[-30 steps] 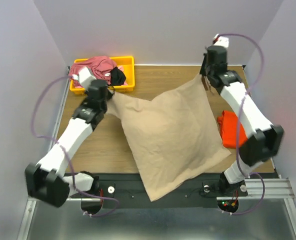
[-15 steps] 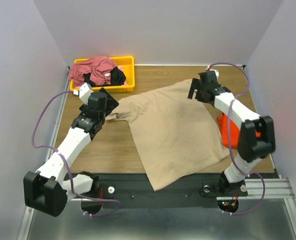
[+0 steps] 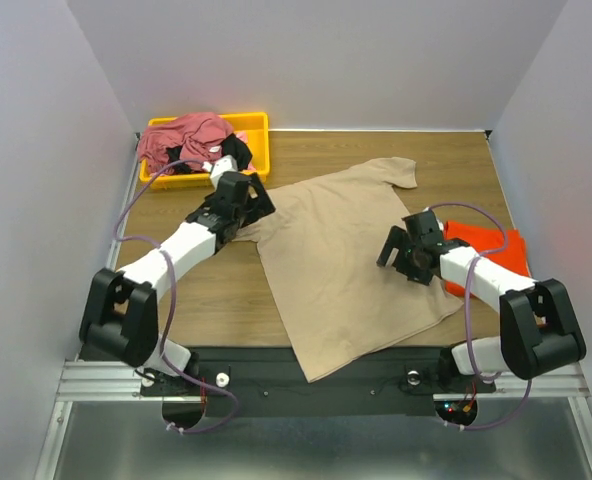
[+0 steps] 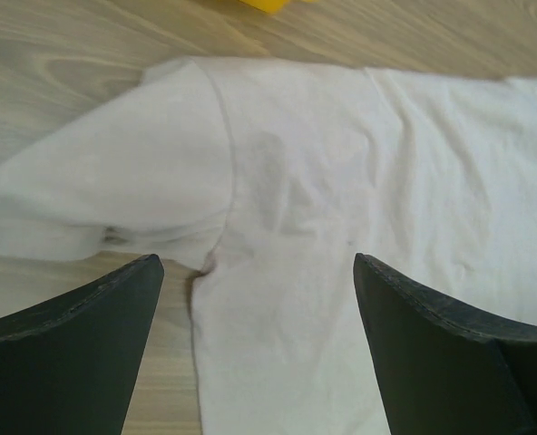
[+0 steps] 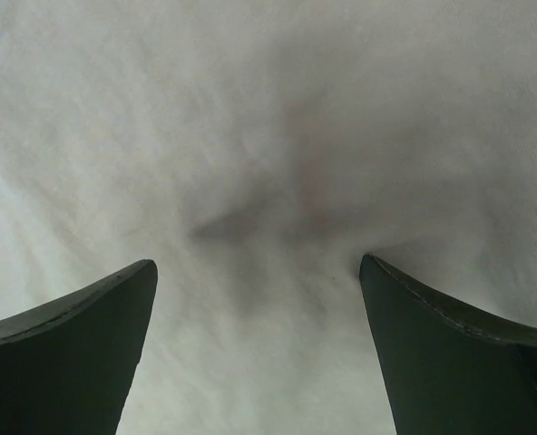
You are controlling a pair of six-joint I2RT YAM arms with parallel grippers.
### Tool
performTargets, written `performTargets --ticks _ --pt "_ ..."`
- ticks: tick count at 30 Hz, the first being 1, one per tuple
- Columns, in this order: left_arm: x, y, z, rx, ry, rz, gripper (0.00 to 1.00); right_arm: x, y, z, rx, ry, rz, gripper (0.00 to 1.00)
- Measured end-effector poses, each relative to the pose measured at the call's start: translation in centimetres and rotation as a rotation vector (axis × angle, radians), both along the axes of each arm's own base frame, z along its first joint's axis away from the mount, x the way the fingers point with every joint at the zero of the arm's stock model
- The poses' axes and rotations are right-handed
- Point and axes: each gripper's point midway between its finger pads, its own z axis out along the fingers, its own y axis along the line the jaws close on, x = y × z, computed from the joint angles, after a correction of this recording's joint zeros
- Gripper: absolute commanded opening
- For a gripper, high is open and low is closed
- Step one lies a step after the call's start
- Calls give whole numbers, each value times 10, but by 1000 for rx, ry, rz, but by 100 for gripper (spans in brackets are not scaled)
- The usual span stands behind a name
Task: Fold and stack the t-shirts
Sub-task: Flatten out the tshirt
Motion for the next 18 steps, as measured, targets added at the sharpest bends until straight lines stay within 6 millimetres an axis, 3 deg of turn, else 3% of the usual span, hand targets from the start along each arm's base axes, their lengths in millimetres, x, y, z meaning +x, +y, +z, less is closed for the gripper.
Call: performTargets --ticks 4,9,13,18 --pt "18 -30 -19 10 10 -85 98 5 2 -1 8 2 -13 100" --pt "39 -39 -65 57 75 -88 99 31 3 -4 -28 10 -27 100" --pt "36 -34 -106 99 161 -80 98 65 4 -4 -80 1 -28 100" --pt "35 -35 -109 81 149 -79 98 128 9 -6 -147 -24 -7 100"
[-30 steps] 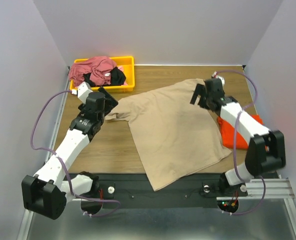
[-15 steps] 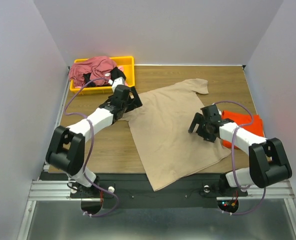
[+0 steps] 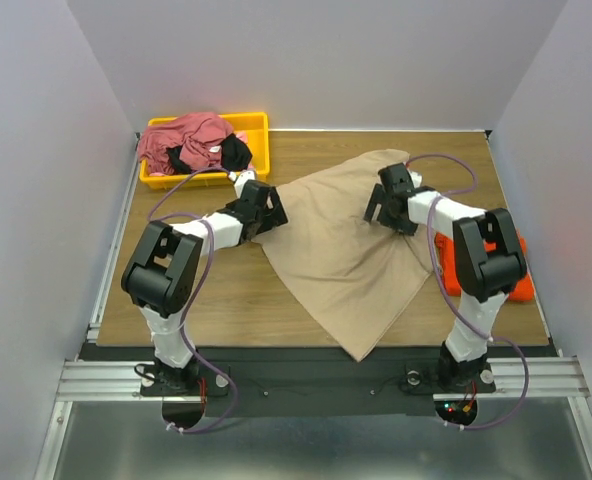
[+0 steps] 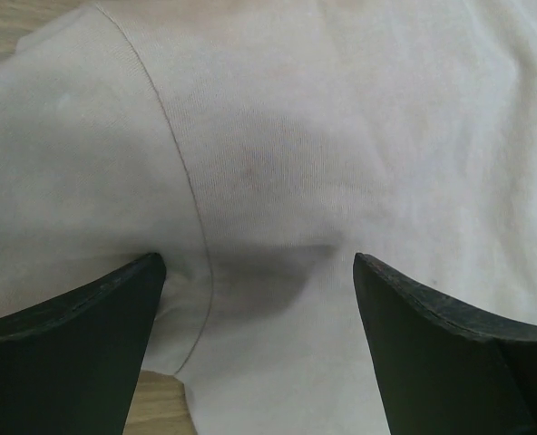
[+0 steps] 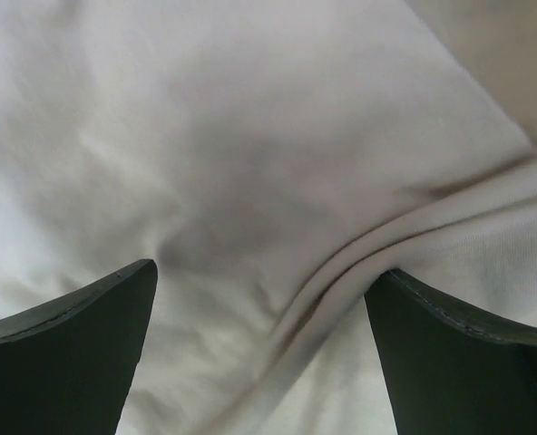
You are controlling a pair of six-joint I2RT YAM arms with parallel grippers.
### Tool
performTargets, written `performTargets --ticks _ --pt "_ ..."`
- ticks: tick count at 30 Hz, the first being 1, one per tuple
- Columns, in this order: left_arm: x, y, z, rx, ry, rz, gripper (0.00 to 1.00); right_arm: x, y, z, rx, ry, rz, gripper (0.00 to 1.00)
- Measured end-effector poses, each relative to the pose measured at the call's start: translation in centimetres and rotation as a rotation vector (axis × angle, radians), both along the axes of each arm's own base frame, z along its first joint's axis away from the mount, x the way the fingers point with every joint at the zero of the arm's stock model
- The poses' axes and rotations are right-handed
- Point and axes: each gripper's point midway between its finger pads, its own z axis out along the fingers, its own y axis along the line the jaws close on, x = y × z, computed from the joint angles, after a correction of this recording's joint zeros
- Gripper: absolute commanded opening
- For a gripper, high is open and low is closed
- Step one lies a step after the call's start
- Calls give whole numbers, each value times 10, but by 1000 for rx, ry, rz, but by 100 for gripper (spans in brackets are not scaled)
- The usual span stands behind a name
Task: Fold and stack the t-shirts
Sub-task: Flatten out the tshirt
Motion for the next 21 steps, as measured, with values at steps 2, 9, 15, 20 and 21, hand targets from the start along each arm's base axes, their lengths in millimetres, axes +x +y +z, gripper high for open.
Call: performTargets --ticks 2,9,15,20,21 --pt "-10 -2 0 -39 -9 -9 98 31 3 2 -10 -26 12 100" --pt "-87 -67 5 -223 8 -212 98 121 6 6 -67 -98 92 100" --pt "-155 -117 9 -297 99 -401 98 157 14 9 -100 -138 179 100" --pt "-153 -81 23 -191 104 -269 98 131 13 15 -87 -91 221 100" --pt "-151 -75 29 -182 91 -244 98 113 9 21 -89 -74 224 100"
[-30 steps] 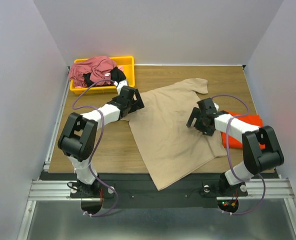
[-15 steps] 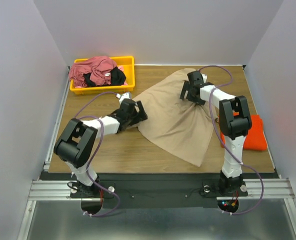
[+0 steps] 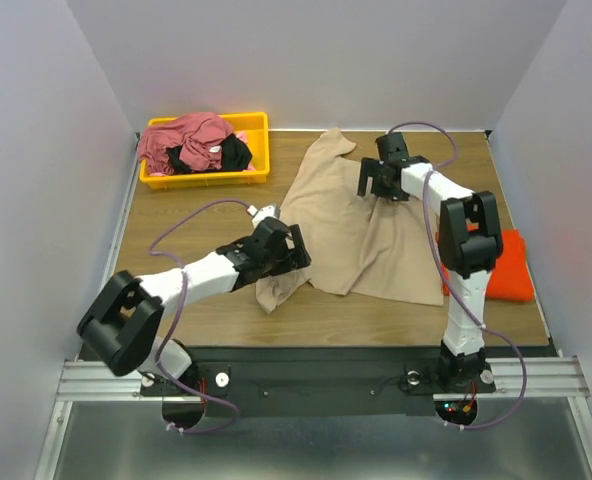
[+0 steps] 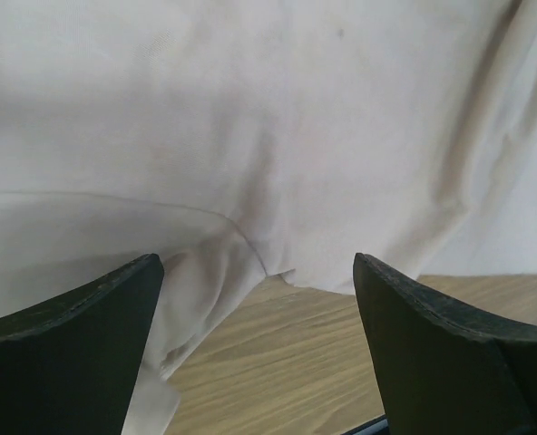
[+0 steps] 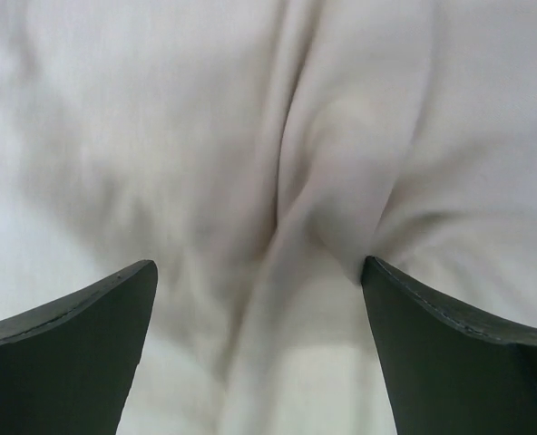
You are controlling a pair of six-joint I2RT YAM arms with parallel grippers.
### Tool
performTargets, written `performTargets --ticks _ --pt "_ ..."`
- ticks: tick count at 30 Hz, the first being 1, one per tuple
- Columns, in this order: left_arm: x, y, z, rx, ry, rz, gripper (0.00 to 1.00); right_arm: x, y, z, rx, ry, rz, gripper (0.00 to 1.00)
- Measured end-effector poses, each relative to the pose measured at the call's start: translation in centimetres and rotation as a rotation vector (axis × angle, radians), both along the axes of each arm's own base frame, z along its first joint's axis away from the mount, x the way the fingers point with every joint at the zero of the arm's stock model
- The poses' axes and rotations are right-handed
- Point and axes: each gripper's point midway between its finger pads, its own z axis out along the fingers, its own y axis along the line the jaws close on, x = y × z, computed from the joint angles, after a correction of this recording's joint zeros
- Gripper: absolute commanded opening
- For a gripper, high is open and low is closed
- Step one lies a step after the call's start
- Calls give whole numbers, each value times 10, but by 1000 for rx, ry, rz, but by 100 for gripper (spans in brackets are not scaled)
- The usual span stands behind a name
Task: Fold and stack the t-shirts
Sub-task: Flatten out the tshirt
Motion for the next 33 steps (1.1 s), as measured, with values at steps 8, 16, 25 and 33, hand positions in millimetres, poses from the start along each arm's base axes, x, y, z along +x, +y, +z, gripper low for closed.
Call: performTargets --ticks 8,16,25,33 --pt "-16 59 30 42 -32 214 98 -104 -23 88 90 -121 -97 100" --pt "-83 95 -32 51 146 207 79 -201 -42 44 149 -30 -210 100" --pt "-94 74 -41 -91 177 152 18 -236 -45 32 203 -23 -256 100" --pt "-98 78 -41 -64 194 148 0 -251 -45 28 229 -29 -266 100"
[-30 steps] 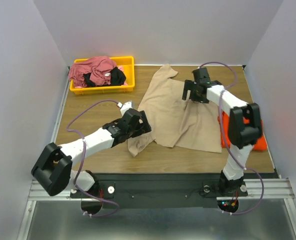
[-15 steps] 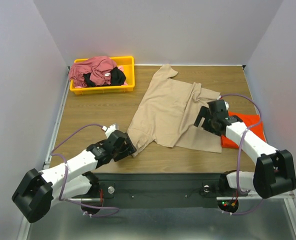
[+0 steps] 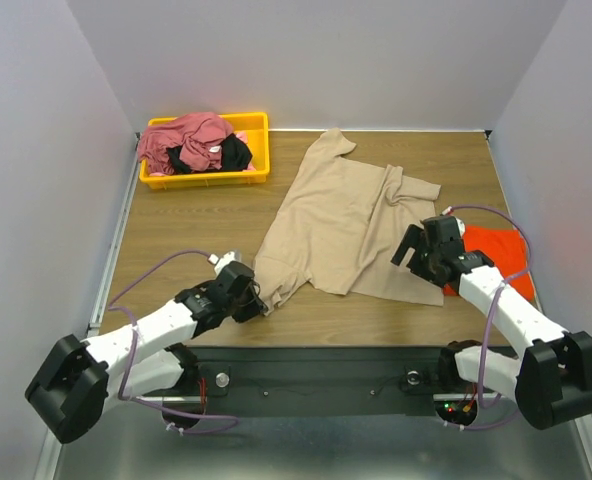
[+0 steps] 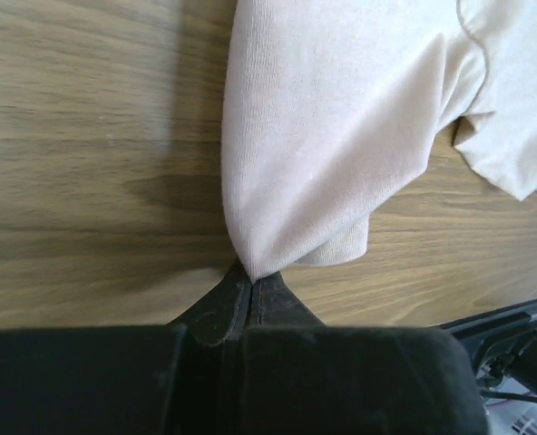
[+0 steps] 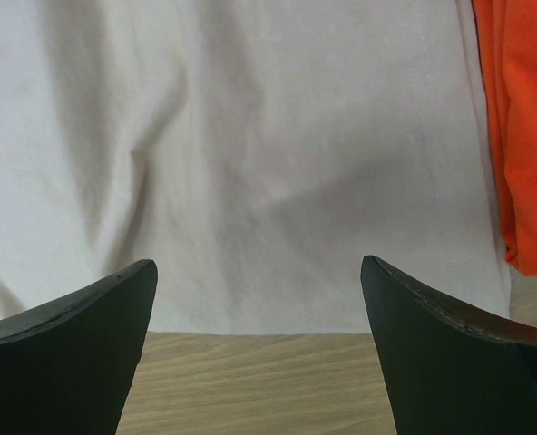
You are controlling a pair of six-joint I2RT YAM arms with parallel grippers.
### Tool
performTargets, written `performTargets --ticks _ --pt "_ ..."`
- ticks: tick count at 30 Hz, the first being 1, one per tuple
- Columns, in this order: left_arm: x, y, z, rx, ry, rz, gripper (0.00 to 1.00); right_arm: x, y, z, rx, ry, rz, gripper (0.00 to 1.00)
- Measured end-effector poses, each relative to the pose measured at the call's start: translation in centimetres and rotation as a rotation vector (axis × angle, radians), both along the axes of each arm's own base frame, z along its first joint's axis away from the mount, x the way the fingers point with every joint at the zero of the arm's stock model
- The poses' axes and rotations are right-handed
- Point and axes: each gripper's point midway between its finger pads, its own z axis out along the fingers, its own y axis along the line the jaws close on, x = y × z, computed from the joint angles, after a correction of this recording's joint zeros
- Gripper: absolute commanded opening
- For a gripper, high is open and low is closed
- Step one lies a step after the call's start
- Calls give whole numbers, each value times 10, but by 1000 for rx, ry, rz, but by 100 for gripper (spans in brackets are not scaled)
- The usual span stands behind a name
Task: Fold and stack the t-shirts
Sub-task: Flatten out the tshirt
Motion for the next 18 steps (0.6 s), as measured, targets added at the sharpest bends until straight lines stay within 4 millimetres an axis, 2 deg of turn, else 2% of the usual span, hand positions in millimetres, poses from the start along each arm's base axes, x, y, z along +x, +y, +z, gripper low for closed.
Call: performTargets --ticks 3,6,8,10,12,18 --pt "6 6 19 9 -44 29 0 -9 -2 -7 2 28 -9 100" --pt "20 13 46 9 -112 76 0 -22 -5 -16 -4 70 -22 100" --pt "33 22 63 31 -146 126 0 -31 -7 -23 -6 101 -32 100" --pt "44 35 71 72 -164 175 0 -40 -8 -29 -4 135 -46 100" --pt "51 46 69 109 -161 214 0 -43 -9 -30 2 150 -70 100" --pt "55 70 38 229 -65 262 0 -53 -20 -30 -5 169 -185 100"
